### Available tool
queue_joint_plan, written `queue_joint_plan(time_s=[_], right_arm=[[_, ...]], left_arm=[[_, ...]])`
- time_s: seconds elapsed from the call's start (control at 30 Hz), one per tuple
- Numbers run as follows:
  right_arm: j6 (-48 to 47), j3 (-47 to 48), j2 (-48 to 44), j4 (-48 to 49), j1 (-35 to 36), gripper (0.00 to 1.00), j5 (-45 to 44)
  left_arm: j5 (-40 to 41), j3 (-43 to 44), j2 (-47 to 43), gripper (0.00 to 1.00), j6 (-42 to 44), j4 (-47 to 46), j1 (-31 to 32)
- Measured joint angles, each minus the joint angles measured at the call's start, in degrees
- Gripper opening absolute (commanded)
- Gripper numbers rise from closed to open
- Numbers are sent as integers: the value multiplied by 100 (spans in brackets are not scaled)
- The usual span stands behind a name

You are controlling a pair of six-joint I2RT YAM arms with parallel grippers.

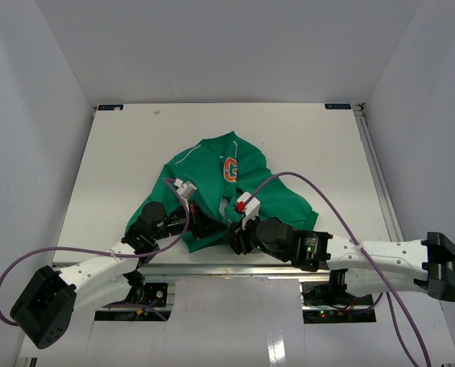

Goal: Zip up the jacket

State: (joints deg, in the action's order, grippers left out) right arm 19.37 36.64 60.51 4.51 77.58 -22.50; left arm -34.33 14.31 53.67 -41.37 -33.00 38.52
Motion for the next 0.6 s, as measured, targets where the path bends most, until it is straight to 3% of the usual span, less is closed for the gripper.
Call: queue_joint_plan(time_s=[0.3, 0.6], right_arm=[[47, 27, -55, -4, 0, 36, -2], [118, 117, -70, -104, -41, 8, -208]], left_arm=[[4, 0, 2, 0, 20, -3, 0], [33, 0, 0, 0, 22, -55, -2]])
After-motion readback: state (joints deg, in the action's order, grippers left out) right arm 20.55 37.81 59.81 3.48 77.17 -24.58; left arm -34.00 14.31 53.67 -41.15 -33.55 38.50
